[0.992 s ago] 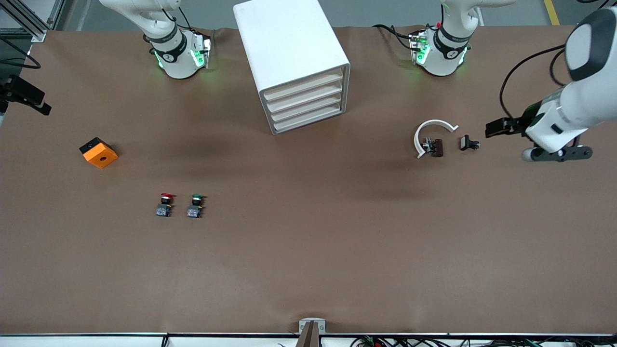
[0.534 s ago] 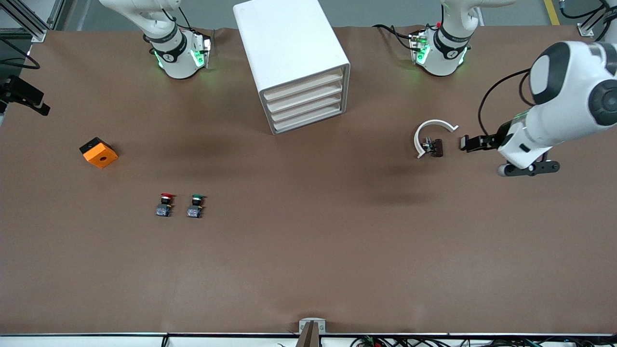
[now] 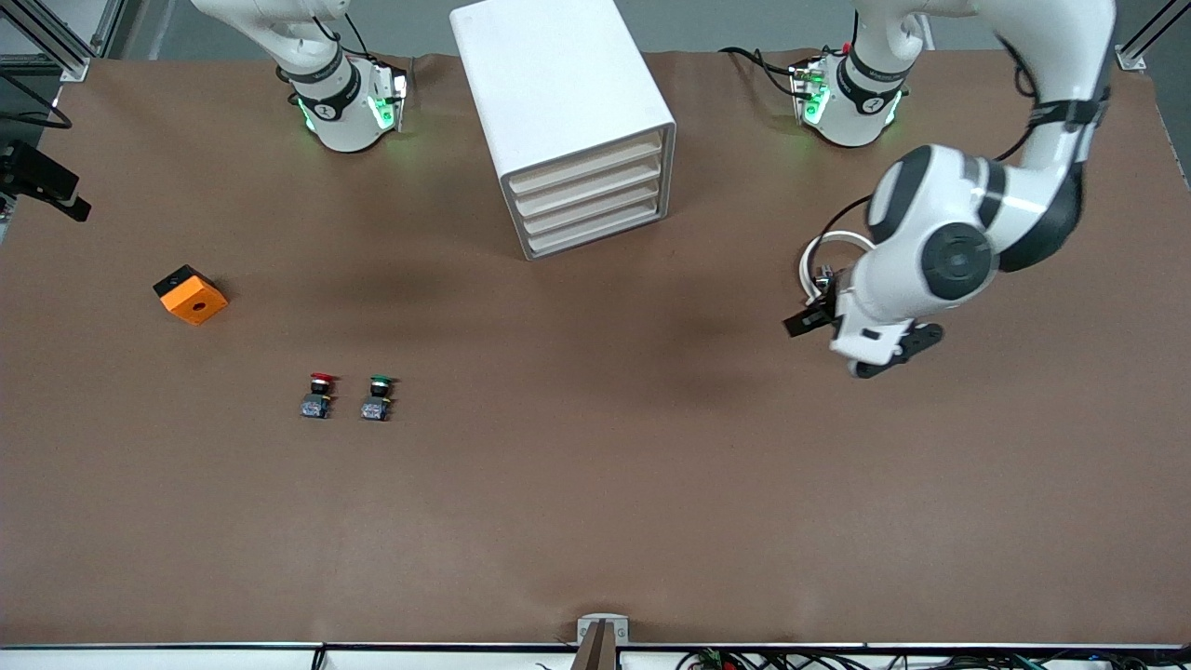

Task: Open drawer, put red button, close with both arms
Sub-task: 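Hook the left gripper on the top drawer front while the right gripper reaches out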

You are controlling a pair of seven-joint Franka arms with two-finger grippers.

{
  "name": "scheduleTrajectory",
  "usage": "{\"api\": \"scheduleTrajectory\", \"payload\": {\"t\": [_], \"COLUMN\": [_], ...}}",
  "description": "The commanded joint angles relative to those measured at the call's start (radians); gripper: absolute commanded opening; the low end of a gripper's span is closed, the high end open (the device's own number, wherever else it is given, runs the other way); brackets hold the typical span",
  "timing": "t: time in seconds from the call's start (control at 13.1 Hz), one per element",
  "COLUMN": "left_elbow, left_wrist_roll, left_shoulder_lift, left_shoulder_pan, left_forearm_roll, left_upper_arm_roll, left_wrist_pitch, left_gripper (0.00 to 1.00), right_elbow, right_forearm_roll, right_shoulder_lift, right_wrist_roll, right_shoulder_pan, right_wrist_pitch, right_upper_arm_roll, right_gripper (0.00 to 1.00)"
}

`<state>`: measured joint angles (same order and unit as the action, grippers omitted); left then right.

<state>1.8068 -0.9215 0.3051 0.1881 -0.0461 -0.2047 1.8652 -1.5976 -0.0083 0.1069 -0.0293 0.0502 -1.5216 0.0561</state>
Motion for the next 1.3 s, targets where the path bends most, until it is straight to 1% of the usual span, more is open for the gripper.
{"api": "scheduleTrajectory", "payload": {"t": [0.0,0.08,0.15,0.23,0.46,0.61,0.69,0.76,0.99,1.14,1.22], "left_elbow": [-0.134,-0.158,-0.168,-0.184,-0.246,-0.296,-0.316,-0.319,-0.334,-0.339,-0.339], "left_wrist_roll": [-0.24,-0.314,-0.391,-0.472,-0.713,-0.786,-0.802,-0.825,-0.966,-0.996,-1.04], "left_shoulder_lift": [0.103,0.133,0.158,0.181,0.27,0.324,0.354,0.374,0.433,0.446,0.462], "left_shoulder_pan": [0.08,0.091,0.09,0.09,0.09,0.083,0.076,0.073,0.073,0.076,0.079], "left_forearm_roll": [0.017,0.008,-0.017,-0.049,-0.174,-0.262,-0.324,-0.387,-0.497,-0.611,-0.651], "left_upper_arm_roll": [-0.002,-0.016,-0.053,-0.071,-0.091,-0.094,-0.099,-0.098,-0.098,-0.098,-0.096], "left_wrist_pitch": [-0.128,-0.179,-0.208,-0.222,-0.262,-0.338,-0.419,-0.457,-0.457,-0.457,-0.458], "left_gripper": [1.0,1.0,1.0,1.0,1.0,1.0,1.0,1.0,1.0,1.0,1.0], "right_elbow": [0.002,0.002,0.002,0.001,-0.001,-0.002,-0.002,-0.001,0.002,0.019,0.022], "right_forearm_roll": [-0.002,-0.001,0.004,0.014,0.021,0.021,0.021,0.021,0.021,0.019,0.021], "right_shoulder_lift": [0.013,0.013,0.013,0.014,0.014,0.014,0.014,0.014,0.014,0.011,0.008], "right_wrist_roll": [0.014,0.015,0.014,0.014,0.016,0.014,0.014,0.014,0.014,0.015,0.017], "right_shoulder_pan": [-0.009,-0.01,-0.01,-0.01,-0.01,-0.009,-0.01,-0.01,-0.01,-0.01,-0.007], "right_wrist_pitch": [-0.003,-0.006,-0.006,-0.005,-0.003,-0.002,-0.003,-0.005,-0.005,0.004,0.003], "right_upper_arm_roll": [0.001,0.001,-0.001,-0.001,-0.001,-0.001,-0.001,-0.001,-0.001,-0.001,0.001], "right_gripper": [1.0,1.0,1.0,1.0,1.0,1.0,1.0,1.0,1.0,1.0,1.0]}}
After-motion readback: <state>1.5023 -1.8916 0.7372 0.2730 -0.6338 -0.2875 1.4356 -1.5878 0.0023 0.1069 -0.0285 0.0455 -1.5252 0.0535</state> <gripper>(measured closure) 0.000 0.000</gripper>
